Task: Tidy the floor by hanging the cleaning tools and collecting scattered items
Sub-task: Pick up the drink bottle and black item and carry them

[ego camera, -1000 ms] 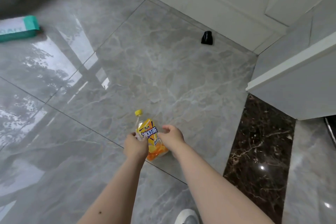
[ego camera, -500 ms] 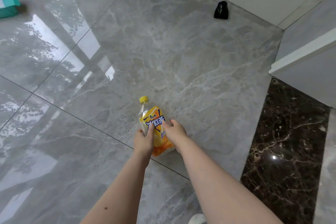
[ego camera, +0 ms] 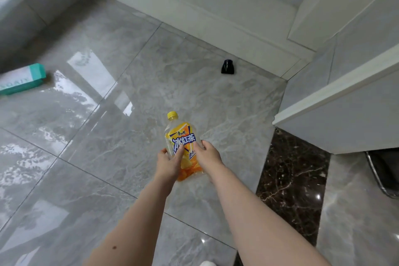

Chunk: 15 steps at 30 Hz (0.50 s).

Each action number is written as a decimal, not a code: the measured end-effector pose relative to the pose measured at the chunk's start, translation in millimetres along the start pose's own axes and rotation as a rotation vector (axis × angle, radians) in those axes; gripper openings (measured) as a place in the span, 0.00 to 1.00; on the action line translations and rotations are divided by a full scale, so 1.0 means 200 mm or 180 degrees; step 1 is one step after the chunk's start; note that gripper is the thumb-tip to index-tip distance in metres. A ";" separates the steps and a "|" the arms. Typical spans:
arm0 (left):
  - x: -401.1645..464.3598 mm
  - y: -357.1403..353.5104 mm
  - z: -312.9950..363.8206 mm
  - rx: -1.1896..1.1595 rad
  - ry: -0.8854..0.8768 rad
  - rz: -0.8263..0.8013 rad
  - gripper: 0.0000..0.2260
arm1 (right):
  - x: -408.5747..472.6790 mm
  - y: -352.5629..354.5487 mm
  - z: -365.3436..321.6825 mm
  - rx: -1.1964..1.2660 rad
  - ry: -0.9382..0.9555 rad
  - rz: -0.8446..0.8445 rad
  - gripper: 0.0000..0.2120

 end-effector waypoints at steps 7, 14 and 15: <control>-0.27 -0.21 0.55 0.0029 -0.0234 -0.0288 0.24 | -0.07 0.52 -0.46 0.0182 0.0324 0.0060 0.24; -0.24 -0.42 1.06 -0.0016 -0.0471 -0.0472 0.13 | 0.17 0.84 -0.86 0.0153 0.0535 0.0251 0.21; -0.19 -0.45 1.14 -0.0026 -0.0423 -0.0484 0.13 | 0.24 0.86 -0.90 0.0192 0.0513 0.0253 0.21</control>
Point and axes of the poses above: each hand's wrist, its own x-axis towards the middle knuckle, its own y-axis out of the back of the hand, z = x × y, the point moved 1 cm from there along x, towards the middle knuckle, and after that the axes turned 10 degrees about y, right-handed, at the moved point
